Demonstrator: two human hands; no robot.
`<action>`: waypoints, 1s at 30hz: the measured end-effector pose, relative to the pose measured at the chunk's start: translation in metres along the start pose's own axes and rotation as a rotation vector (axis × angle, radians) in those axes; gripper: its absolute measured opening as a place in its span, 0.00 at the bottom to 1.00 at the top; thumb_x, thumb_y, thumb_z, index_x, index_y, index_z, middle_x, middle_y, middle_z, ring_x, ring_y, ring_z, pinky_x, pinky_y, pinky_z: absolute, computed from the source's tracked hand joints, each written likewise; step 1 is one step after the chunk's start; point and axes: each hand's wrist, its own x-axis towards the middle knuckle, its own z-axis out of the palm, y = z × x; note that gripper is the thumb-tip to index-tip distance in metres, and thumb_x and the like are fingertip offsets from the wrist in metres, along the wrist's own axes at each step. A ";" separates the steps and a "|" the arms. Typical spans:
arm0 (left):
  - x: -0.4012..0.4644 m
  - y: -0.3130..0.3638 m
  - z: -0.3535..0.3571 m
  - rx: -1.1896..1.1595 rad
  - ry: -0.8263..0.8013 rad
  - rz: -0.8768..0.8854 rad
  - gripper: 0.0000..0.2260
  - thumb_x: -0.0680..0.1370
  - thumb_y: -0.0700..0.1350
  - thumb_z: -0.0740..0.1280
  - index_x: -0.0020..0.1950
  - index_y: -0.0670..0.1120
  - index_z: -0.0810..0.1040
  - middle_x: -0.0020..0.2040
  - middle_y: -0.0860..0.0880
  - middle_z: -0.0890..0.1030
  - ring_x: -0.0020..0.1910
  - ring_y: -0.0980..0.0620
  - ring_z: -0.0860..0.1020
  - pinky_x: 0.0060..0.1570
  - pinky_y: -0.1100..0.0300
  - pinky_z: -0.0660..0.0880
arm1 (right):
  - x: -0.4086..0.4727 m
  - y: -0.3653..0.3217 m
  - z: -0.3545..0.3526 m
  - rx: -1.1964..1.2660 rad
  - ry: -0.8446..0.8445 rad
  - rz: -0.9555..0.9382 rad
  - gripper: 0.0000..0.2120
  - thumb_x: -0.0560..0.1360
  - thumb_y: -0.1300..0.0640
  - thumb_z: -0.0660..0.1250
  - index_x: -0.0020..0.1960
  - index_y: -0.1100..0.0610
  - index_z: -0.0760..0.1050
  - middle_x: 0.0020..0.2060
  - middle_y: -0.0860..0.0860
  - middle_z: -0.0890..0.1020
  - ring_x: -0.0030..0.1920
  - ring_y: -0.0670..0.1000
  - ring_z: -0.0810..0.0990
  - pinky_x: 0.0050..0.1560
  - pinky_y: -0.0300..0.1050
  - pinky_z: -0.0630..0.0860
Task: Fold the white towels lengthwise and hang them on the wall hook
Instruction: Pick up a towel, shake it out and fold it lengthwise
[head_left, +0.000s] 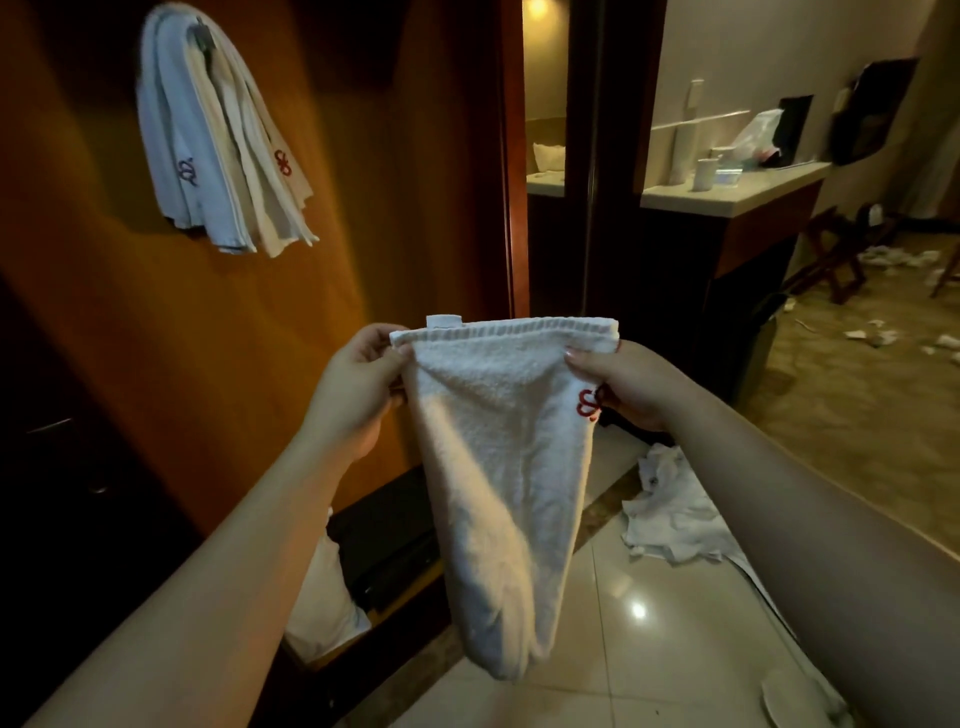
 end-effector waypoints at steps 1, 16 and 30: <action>-0.002 -0.005 0.004 0.002 0.032 -0.007 0.06 0.82 0.41 0.65 0.51 0.50 0.80 0.50 0.51 0.82 0.53 0.48 0.81 0.55 0.46 0.79 | -0.001 0.001 0.001 0.000 0.014 0.009 0.17 0.72 0.46 0.73 0.55 0.56 0.84 0.54 0.57 0.86 0.55 0.59 0.85 0.64 0.62 0.77; -0.078 -0.077 0.057 0.194 0.369 0.015 0.05 0.82 0.52 0.64 0.55 0.60 0.77 0.43 0.57 0.83 0.40 0.60 0.81 0.34 0.64 0.73 | -0.048 0.058 0.080 -0.402 0.453 0.024 0.12 0.82 0.45 0.60 0.47 0.49 0.78 0.37 0.49 0.83 0.36 0.46 0.80 0.30 0.39 0.71; -0.072 -0.070 0.037 0.231 0.293 0.032 0.07 0.84 0.48 0.60 0.49 0.59 0.74 0.47 0.54 0.80 0.47 0.52 0.79 0.40 0.56 0.71 | -0.054 0.056 0.050 -0.320 0.387 0.093 0.19 0.83 0.45 0.61 0.63 0.57 0.79 0.51 0.56 0.85 0.52 0.56 0.84 0.60 0.56 0.79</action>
